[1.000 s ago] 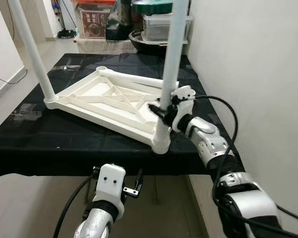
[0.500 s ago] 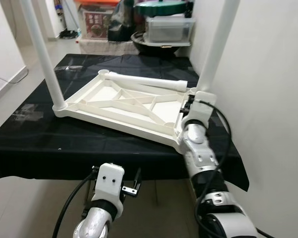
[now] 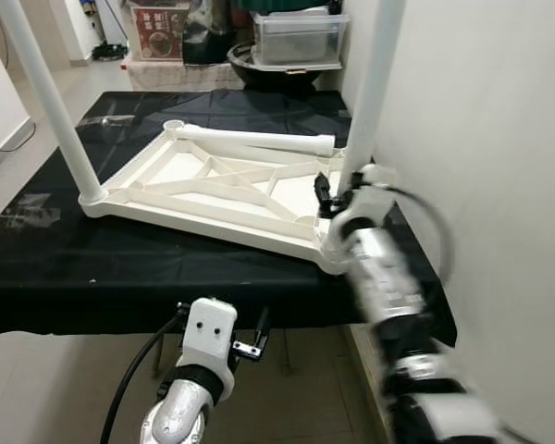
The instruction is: Building children table
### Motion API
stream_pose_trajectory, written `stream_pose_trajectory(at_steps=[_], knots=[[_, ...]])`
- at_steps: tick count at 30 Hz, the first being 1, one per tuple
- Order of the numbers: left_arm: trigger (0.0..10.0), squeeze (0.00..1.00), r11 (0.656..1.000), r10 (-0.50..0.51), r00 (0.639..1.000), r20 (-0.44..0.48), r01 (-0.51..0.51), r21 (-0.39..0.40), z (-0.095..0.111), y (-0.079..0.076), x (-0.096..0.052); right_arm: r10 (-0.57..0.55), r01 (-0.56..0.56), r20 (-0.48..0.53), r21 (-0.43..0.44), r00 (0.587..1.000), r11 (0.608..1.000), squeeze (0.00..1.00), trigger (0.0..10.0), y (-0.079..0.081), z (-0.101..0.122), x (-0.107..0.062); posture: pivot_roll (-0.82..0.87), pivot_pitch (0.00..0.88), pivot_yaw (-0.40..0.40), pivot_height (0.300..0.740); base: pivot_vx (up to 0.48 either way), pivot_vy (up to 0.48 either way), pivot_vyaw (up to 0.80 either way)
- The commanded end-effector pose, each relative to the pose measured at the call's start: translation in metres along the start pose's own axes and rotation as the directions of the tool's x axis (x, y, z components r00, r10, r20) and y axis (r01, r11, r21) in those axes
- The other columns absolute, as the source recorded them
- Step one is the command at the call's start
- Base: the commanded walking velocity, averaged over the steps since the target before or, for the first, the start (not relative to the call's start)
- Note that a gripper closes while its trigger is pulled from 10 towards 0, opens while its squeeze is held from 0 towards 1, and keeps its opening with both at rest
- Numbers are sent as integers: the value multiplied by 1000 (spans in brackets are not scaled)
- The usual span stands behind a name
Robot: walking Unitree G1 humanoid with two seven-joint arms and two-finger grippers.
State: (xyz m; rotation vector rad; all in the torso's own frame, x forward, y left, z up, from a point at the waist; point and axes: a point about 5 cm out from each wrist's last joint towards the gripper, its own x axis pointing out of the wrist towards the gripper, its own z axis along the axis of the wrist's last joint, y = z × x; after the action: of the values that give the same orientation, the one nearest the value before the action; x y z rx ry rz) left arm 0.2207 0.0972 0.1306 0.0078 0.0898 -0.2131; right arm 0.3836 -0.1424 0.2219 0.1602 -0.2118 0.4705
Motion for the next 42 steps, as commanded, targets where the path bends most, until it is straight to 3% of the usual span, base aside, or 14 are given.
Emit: stream_pose_trajectory(at_steps=[1,4,6,13,17,18,25,29,30,33,37,39,40,42], knots=[[10000,0,1000,-12,1000,-20,12,-8,-5,-2,0,141,-139,-55,39,988,990,0,10000,13,-10,1,102,92,-18,740,0,0,0],[10000,0,1000,-12,1000,-21,11,-7,-5,-1,0,369,-368,-183,36,911,929,0,10000,18,-19,-7,104,94,-17,740,0,0,0],[10000,0,1000,-10,1000,-21,10,-5,-5,0,0,578,-565,-231,127,782,815,0,10000,29,-25,-13,108,93,-15,740,0,0,0],[10000,0,1000,-6,1000,-21,6,-2,-5,-1,-2,745,-719,-152,195,650,667,0,10000,45,-15,-1,137,81,-30,740,0,0,0],[10000,0,1000,-7,1000,-21,7,-2,-5,-1,-3,763,-737,-148,198,629,646,0,10000,47,-14,0,137,81,-30,740,0,0,0],[10000,0,1000,-8,1000,-21,8,-2,-5,-1,-3,774,-748,-152,202,614,633,0,0,52,-14,3,139,75,-35,740,0,0,0],[10000,0,1000,-16,1000,-3,16,0,-3,-3,-6,701,-689,-207,137,682,711,0,0,55,-23,11,139,69,-37,740,0,0,0],[10000,0,998,-65,995,79,65,12,6,-10,-10,327,-323,-248,57,912,945,0,0,32,-38,16,123,62,-35,740,0,0,0],[10000,0,998,-65,995,79,65,12,6,-10,-10,327,-323,-248,57,912,945,0,0,32,-38,16,123,62,-35,740,0,0,0],[10000,0,997,-73,994,86,72,13,6,-11,-11,9,-6,-268,14,963,1000,0,0,13,-45,13,120,61,-34,740,0,0,0],[10000,0,997,-74,993,88,73,10,6,-10,-11,-290,289,-313,-50,905,956,0,0,-3,-55,5,107,57,-26,740,0,0,0],[10000,0,997,-77,994,82,76,12,5,-10,-10,-621,633,-291,-64,728,772,0,0,-8,-65,-12,108,52,-28,740,0,0,0],[10000,0,997,-77,994,82,76,12,5,-10,-10,-621,633,-291,-64,728,772,0,0,-8,-65,-12,108,52,-28,740,0,0,0],[10000,0,997,-77,994,82,76,14,5,-9,-10,-717,744,-283,-16,637,668,0,0,2,-68,-15,109,53,-27,740,0,0,0]])
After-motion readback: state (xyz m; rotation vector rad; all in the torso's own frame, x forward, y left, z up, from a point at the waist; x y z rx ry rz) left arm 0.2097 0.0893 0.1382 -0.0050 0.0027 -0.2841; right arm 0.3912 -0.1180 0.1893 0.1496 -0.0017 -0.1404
